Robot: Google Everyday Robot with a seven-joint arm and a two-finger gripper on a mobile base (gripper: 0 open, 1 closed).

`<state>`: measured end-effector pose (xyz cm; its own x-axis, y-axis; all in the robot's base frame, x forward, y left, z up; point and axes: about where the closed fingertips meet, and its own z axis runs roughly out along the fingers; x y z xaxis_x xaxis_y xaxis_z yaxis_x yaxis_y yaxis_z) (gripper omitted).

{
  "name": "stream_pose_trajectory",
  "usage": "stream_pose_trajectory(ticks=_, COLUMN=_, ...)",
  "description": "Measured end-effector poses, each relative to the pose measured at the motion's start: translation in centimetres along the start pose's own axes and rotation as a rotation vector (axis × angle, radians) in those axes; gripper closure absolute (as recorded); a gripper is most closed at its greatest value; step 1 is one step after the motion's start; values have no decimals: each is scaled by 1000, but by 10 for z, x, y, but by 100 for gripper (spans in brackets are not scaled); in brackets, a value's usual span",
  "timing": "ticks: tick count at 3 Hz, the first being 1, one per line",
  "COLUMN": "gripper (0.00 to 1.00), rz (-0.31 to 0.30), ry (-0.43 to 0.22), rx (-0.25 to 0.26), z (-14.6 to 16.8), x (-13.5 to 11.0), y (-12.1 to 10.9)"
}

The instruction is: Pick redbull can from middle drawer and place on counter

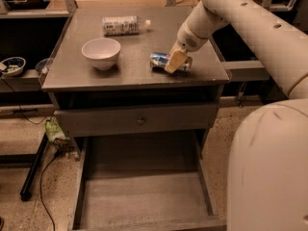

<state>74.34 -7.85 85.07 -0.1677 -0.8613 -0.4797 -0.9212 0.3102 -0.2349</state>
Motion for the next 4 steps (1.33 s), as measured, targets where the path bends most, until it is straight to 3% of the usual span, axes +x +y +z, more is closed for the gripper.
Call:
stream_pose_trajectory(ticks=2, gripper=37, rz=0, ry=0, rx=0, z=0, x=0, y=0)
stream_pose_trajectory(ticks=3, gripper=6, rz=0, ry=0, rx=0, z=0, x=0, y=0)
stream_pose_trajectory(ticks=4, gripper=0, rz=0, ry=0, rx=0, z=0, x=0, y=0)
